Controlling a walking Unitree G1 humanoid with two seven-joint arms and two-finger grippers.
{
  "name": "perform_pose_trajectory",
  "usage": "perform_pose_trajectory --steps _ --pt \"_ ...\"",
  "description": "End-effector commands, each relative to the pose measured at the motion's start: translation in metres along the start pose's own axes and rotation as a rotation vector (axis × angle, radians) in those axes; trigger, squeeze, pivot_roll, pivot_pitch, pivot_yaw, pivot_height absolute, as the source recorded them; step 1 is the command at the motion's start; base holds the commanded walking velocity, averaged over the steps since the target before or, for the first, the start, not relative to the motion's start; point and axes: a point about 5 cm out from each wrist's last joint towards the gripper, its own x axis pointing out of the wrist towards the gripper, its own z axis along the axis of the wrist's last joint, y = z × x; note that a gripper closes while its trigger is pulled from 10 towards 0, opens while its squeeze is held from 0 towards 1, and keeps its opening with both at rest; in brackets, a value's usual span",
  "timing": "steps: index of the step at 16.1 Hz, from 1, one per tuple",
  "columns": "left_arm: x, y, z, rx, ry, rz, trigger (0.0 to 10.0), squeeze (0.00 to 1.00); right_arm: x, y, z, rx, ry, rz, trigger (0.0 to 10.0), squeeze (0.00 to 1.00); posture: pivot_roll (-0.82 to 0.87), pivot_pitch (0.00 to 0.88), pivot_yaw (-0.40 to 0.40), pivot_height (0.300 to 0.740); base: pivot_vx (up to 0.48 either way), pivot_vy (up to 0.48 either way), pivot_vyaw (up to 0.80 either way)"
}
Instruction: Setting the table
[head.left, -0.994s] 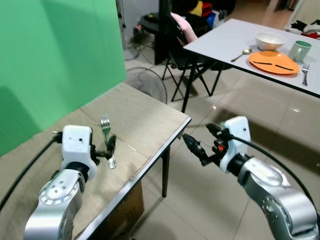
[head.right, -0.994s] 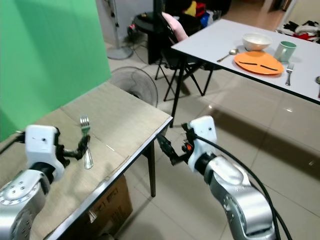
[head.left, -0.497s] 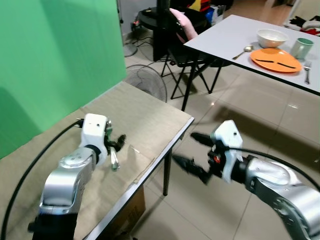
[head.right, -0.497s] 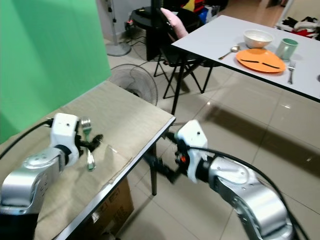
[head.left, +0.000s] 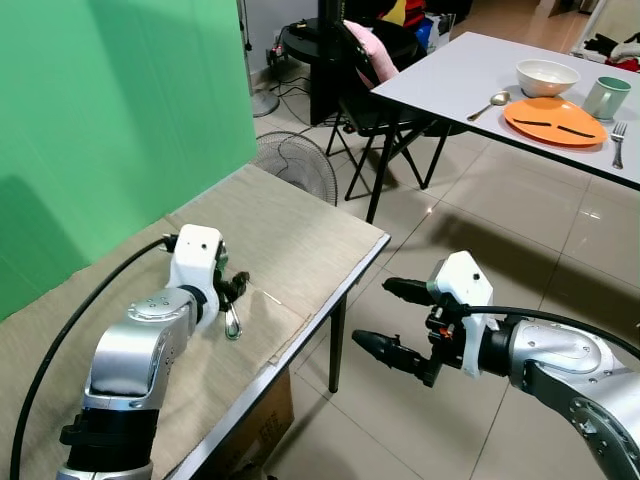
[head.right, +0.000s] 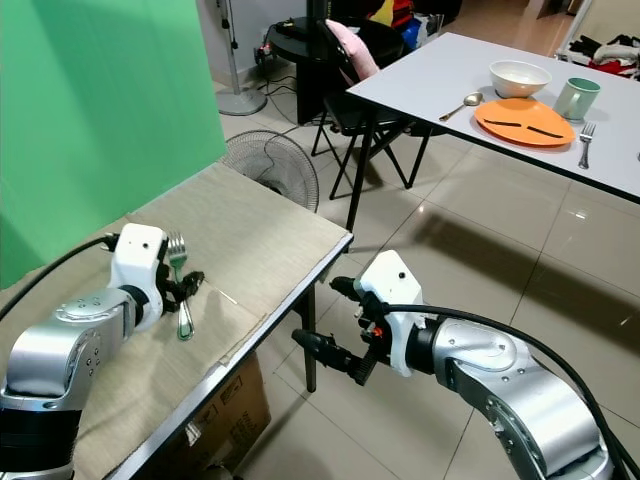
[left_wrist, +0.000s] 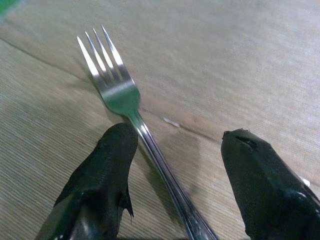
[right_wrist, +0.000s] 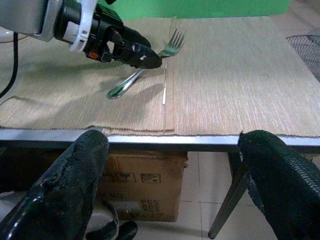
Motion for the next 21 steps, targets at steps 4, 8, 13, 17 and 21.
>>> perform_pose_trajectory --steps 4,8,13,17,21 --pt "0.001 0.004 -0.006 -0.009 0.076 0.025 0.0 0.0 -0.004 0.006 0.002 -0.026 0.012 0.032 10.0 0.0 -0.07 0.0 0.039 0.74 0.0 0.0 0.0" --pt "0.001 0.006 -0.009 -0.016 0.097 0.039 0.0 0.0 -0.004 0.007 0.002 -0.028 0.018 0.042 10.0 0.0 -0.07 0.0 0.039 0.74 0.0 0.0 0.0" --pt "0.004 0.003 -0.015 -0.027 0.127 0.018 0.0 0.0 -0.004 0.007 0.002 -0.03 0.02 0.049 10.0 0.0 -0.07 0.0 0.04 0.74 0.0 0.0 0.0" --pt "0.006 0.005 -0.02 -0.025 0.155 0.03 0.0 0.0 -0.005 0.006 0.001 -0.034 0.022 0.043 10.0 0.0 -0.07 0.0 0.041 0.74 0.0 0.0 0.0" --pt "0.005 0.008 -0.019 -0.029 0.15 0.039 0.0 0.0 -0.004 0.006 0.002 -0.037 0.019 0.04 10.0 0.0 -0.07 0.0 0.039 0.74 0.0 0.0 0.0"
